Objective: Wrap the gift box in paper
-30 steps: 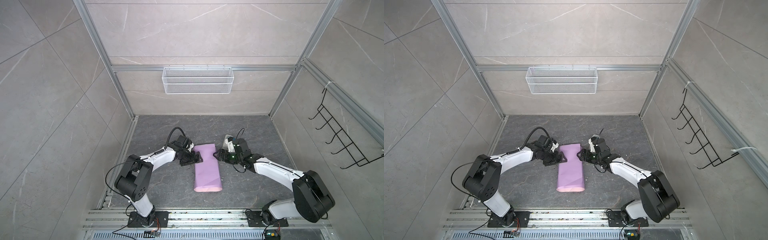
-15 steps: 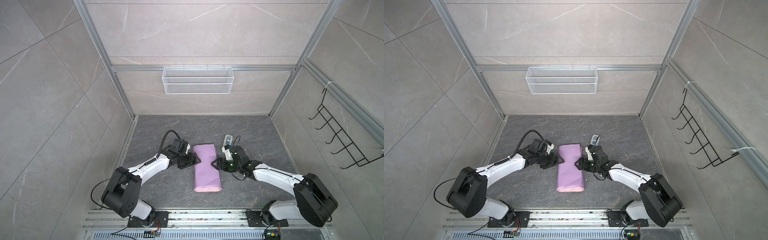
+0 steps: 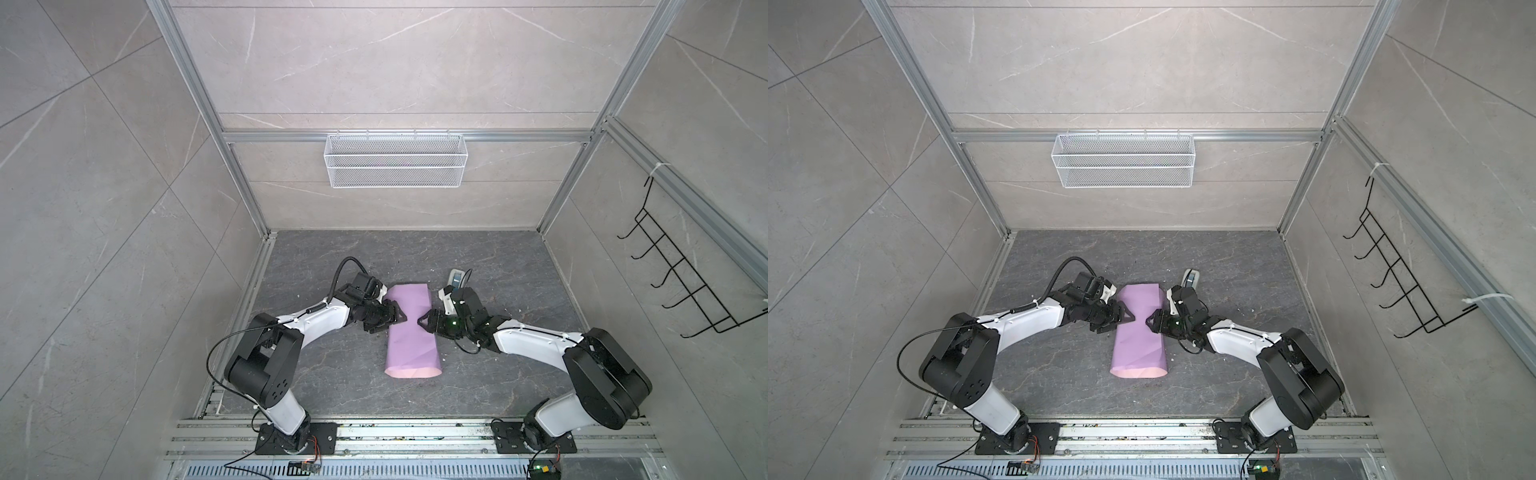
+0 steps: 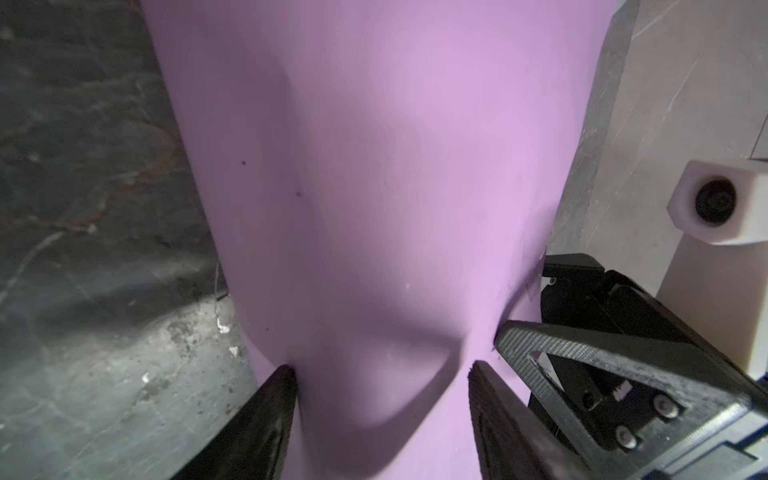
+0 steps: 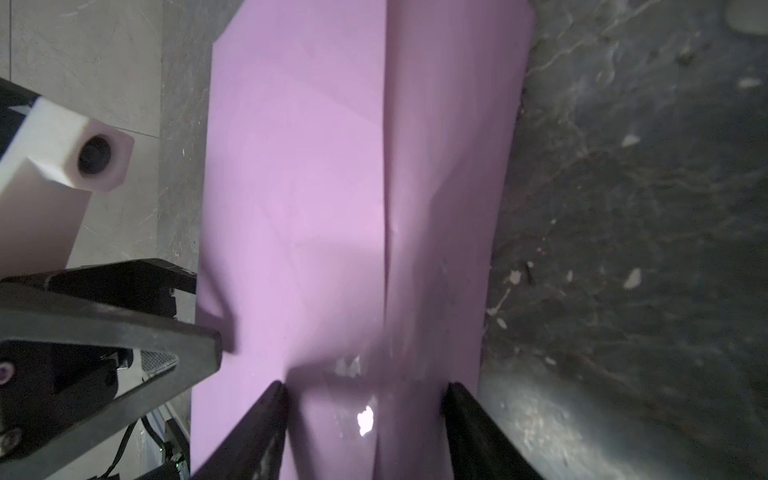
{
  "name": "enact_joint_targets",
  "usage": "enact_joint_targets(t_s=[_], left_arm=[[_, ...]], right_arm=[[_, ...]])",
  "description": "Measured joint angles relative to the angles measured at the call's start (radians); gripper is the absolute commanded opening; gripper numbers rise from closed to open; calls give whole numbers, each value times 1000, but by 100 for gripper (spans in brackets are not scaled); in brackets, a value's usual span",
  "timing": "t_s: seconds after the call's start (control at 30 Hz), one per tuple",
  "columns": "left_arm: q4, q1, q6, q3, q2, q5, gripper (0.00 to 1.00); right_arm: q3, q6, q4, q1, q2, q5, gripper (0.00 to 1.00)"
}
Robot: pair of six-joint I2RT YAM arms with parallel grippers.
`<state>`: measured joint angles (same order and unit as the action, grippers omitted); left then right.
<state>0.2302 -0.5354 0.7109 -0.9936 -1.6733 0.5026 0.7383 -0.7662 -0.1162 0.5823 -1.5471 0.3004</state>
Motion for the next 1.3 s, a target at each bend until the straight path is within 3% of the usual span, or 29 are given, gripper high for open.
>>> enact_joint_targets(t_s=[0.37, 0.6, 0.77, 1.03, 1.3], left_arm=[[-14, 73, -34, -108, -72, -7, 85], [-74, 62, -83, 148, 194, -43, 87], [-99, -19, -129, 304, 349, -83, 84], [-122, -80, -169, 317, 270, -135, 72], [-127, -87, -184, 317, 205, -188, 69]], right_arm=[[177, 100, 56, -91, -80, -5, 77], [74, 205, 182, -66, 117, -6, 82], [16, 243, 237, 53, 201, -25, 82], [4, 270, 243, 101, 114, -74, 71], [-13, 295, 240, 104, 84, -142, 72]])
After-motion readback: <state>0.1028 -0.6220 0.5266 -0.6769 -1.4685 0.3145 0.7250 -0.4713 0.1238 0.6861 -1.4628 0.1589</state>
